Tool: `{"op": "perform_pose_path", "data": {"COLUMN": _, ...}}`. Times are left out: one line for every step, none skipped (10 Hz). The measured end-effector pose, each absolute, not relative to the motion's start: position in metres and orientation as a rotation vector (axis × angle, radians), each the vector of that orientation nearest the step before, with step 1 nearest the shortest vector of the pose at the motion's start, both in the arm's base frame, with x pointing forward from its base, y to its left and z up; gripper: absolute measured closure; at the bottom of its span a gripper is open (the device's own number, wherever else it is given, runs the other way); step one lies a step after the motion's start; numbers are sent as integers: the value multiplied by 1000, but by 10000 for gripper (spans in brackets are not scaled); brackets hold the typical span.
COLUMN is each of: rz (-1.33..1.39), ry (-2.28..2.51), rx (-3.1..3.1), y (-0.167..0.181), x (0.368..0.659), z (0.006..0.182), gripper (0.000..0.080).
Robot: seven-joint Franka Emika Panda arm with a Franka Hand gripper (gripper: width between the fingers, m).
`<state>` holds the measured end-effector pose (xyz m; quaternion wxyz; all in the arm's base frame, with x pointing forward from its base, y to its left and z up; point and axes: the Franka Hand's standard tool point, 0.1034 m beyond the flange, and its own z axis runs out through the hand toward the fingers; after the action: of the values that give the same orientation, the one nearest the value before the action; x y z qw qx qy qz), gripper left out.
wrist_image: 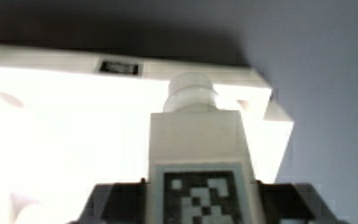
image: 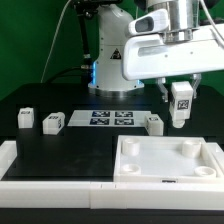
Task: Assemble one leg
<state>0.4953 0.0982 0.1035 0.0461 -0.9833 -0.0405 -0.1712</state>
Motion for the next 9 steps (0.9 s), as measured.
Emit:
{"op": "perform_pose_path", "data": {"rz": -646, "ry": -155, "rx": -2984, "y": 96, "x": 511, "z": 107, "gripper": 509}}
{"op": "perform_pose_path", "data": {"rz": -667, "ry": -185, "rx": -2981, "y": 94, "x": 526, "z": 110, "gripper": 509}}
{"op": "perform_pose_path", "data": {"rz": -660, "ry": -187, "rx": -2977, "y": 95, "x": 541, "z": 116, "gripper": 509}}
{"op": "perform_pose_path", "data": {"rz": -678, "ry": -196, "rx": -2968, "y": 99, "x": 557, "z": 121, "gripper": 509}}
{"op": "perform_pose_path", "data": {"rz": -689, "ry": -210, "rx": -2964, "y": 99, "x": 568, "z": 120, "gripper": 509}}
{"op": "perform_pose_path", "data": {"rz": -667, "ry": -255, "rx": -2966, "y": 100, "x": 579, "z": 116, "gripper": 509}}
{"op": "perform_pose_path", "data": {"rz": -659, "ry": -289, "rx": -2965, "y": 100, "x": 593, "z": 113, "gripper": 509}}
{"op": "perform_pose_path", "data": {"rz": -674, "ry": -283, "rx": -2962, "y": 100, "x": 593, "z": 114, "gripper": 509}}
{"op": "perform_pose_path", "data": {"rz": -669, "ry": -284, "rx": -2963, "y": 100, "x": 591, "z": 113, "gripper": 509}}
